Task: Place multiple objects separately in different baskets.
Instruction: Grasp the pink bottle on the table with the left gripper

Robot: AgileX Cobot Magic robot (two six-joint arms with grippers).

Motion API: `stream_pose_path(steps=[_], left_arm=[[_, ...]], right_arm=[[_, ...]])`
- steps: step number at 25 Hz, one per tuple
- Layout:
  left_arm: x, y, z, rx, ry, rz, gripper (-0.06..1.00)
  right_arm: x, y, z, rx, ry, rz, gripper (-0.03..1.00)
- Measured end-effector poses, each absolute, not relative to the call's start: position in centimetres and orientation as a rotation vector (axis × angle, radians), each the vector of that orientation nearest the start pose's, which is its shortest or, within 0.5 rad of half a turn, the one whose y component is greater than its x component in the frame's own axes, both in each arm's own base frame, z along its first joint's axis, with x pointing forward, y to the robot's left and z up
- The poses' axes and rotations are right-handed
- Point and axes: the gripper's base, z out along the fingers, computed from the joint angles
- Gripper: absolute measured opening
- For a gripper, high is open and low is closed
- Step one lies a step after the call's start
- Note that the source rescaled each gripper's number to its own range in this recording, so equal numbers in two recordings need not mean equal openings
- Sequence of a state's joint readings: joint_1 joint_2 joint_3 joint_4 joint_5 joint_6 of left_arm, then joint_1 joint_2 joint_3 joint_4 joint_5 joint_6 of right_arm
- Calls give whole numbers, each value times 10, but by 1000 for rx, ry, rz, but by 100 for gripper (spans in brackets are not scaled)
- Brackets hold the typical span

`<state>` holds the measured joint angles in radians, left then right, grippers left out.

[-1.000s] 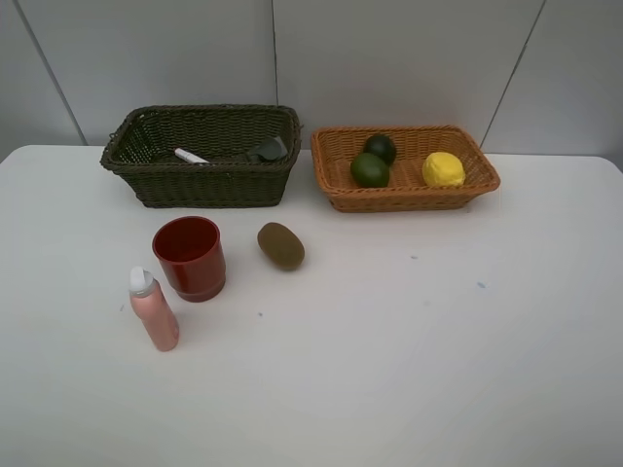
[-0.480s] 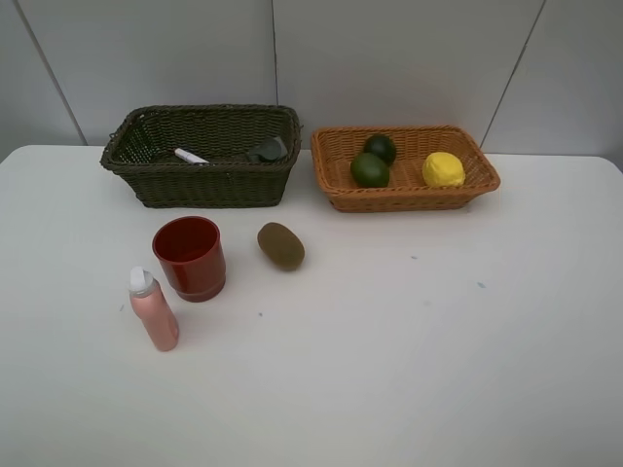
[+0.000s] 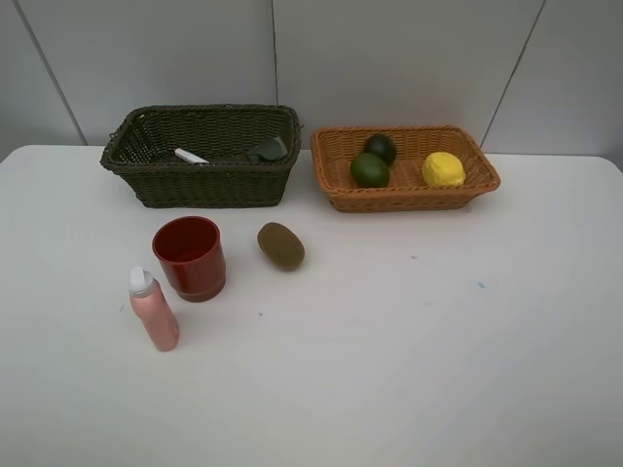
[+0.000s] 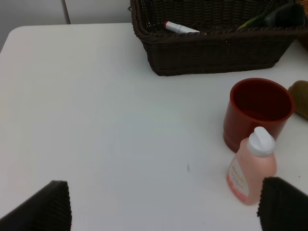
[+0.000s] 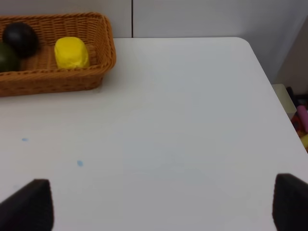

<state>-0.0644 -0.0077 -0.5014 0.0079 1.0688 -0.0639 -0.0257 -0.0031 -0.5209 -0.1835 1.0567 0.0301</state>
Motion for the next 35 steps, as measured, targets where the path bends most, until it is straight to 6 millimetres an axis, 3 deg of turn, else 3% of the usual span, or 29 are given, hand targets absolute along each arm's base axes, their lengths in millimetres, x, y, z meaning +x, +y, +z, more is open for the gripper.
stream_pose_path(steps=[15, 19, 23, 27, 30, 35], left_arm=[[-6, 2, 278, -1, 2042, -58, 100], [-1, 0, 294, 1, 2058, -80, 100], [21, -1, 323, 20, 2128, -65, 100], [59, -4, 347, 88, 2213, -27, 100], [89, -7, 349, 108, 2308, -41, 100], [135, -12, 326, 63, 2526, -76, 100]], right_arm=[[-9, -14, 284, 67, 2009, -215, 100], [-9, -14, 284, 67, 2009, -214, 100], [-9, -14, 284, 67, 2009, -214, 100], [-9, -14, 284, 67, 2009, -214, 100], [-9, -14, 284, 67, 2009, -214, 100], [-9, -14, 284, 67, 2009, -214, 100]])
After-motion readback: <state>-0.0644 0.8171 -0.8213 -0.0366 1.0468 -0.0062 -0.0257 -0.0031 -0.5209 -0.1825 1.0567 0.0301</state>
